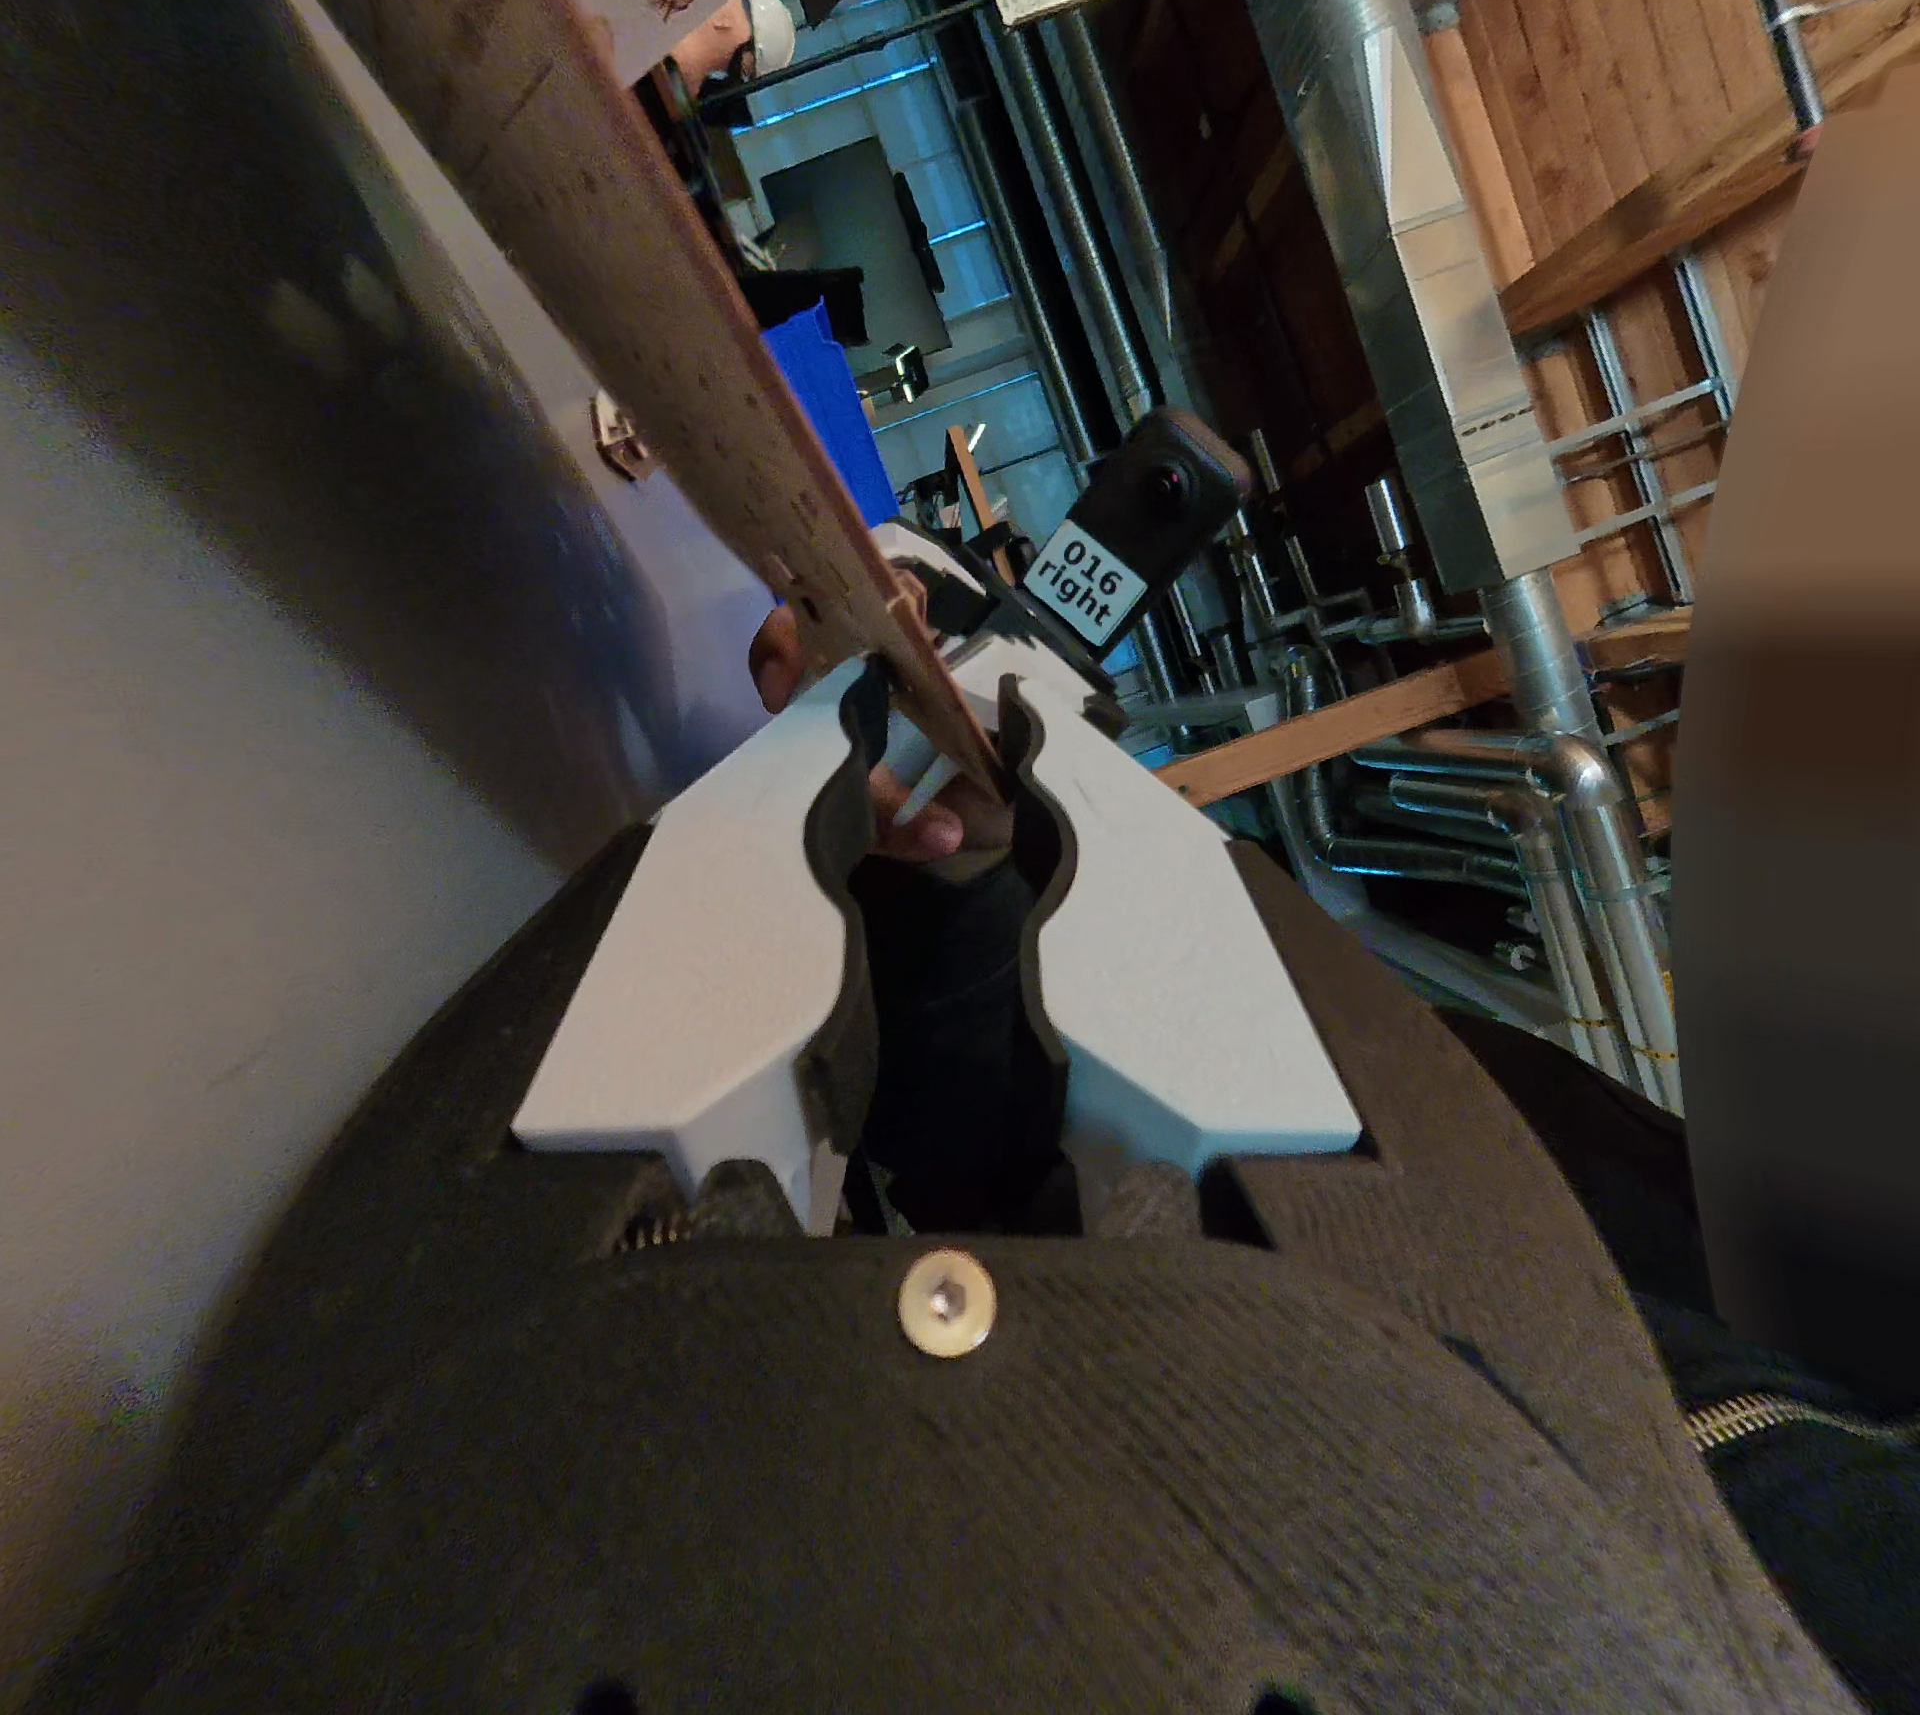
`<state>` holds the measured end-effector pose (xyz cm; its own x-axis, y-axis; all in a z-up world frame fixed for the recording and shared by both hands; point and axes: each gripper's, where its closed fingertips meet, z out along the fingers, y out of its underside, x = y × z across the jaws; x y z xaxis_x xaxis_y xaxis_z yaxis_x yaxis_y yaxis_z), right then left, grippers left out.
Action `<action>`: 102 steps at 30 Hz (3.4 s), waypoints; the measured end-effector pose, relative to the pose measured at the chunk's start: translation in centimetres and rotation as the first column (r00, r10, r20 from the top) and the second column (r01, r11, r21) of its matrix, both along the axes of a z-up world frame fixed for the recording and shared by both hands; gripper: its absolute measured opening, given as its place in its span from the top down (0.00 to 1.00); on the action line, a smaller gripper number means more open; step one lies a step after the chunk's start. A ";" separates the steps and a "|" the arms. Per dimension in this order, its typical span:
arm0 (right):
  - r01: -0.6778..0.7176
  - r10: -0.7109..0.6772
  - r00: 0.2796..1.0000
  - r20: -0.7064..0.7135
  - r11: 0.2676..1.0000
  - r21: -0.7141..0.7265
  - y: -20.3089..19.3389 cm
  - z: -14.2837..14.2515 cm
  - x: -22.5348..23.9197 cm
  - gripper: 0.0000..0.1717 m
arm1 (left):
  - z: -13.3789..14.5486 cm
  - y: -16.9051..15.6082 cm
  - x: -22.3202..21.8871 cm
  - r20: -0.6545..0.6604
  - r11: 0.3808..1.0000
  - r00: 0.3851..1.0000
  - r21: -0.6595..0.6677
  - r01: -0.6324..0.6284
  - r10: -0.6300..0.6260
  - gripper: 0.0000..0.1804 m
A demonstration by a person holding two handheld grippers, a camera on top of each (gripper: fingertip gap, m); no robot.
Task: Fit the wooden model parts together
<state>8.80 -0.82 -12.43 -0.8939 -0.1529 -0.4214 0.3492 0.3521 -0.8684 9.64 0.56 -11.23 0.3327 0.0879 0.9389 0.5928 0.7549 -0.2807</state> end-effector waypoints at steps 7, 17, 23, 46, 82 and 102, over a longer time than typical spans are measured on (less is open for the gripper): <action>0.009 -0.008 0.998 0.054 1.000 -0.018 0.2 0.4 -0.3 0.90 | -0.3 0.3 -0.1 0.008 0.999 1.000 -0.041 0.000 0.000 0.90; 0.159 -0.153 0.987 0.057 0.980 -0.120 1.1 2.2 -2.6 0.96 | -1.0 1.2 -0.1 0.026 0.992 1.000 -0.127 0.013 -0.010 0.91; 0.177 -0.180 0.983 -0.028 0.979 -0.100 0.9 1.8 -2.8 0.98 | -1.0 0.8 -0.2 0.036 0.993 0.999 -0.117 0.009 -0.004 0.91; 0.115 -0.133 0.970 -0.204 0.988 -0.099 1.0 2.0 -2.1 0.82 | -3.6 -6.9 -0.2 0.122 0.900 0.982 -0.429 -0.079 0.145 0.85; 0.027 -0.067 0.993 -0.095 0.927 -0.375 2.3 5.0 1.8 0.74 | 1.9 0.5 2.4 -0.074 0.979 0.995 -0.195 0.055 -0.070 1.00; 0.012 0.029 0.982 0.185 0.976 -0.219 0.9 2.4 2.0 1.00 | 0.9 -0.3 1.5 -0.143 0.871 0.988 -0.477 -0.116 0.053 0.99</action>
<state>10.84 0.10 -10.05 -0.8010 -0.2672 -0.5358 0.5099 0.1646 -0.8444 11.18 0.24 -10.28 0.4116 0.5522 0.7250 0.4707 0.5524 -0.6880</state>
